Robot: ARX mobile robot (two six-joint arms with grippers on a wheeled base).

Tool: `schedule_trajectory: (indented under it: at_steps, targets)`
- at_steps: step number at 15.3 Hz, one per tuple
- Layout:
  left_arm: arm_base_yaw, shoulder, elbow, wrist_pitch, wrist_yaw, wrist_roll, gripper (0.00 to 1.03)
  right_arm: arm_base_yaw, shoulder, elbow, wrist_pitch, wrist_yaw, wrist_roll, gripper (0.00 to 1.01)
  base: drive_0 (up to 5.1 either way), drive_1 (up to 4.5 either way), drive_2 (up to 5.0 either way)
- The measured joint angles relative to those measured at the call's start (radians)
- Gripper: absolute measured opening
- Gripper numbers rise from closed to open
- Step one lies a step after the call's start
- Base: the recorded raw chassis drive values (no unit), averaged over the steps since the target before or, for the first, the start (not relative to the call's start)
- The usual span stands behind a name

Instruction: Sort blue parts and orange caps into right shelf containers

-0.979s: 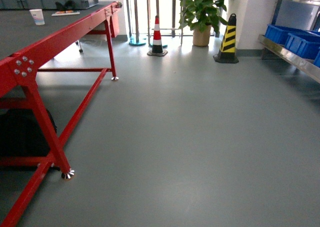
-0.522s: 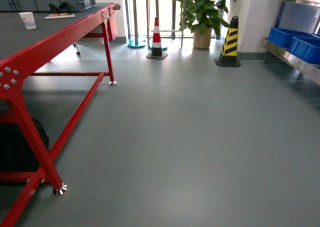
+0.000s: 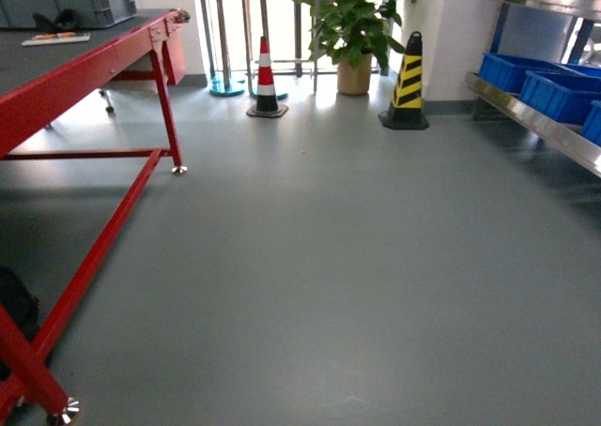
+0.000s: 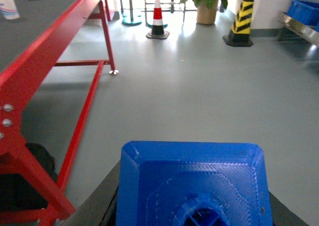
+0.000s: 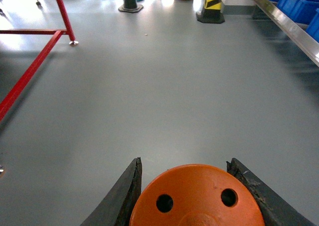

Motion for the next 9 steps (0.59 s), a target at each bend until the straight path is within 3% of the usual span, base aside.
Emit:
schedule_trajectory:
  at_steps: [9]
  targets:
    - [0.000,0.000,0.000,-0.001,0.002,0.000,0.44,0.000,0.000,0.000,0.001,0.000,0.000,0.43,-0.1,4.15,-4.3]
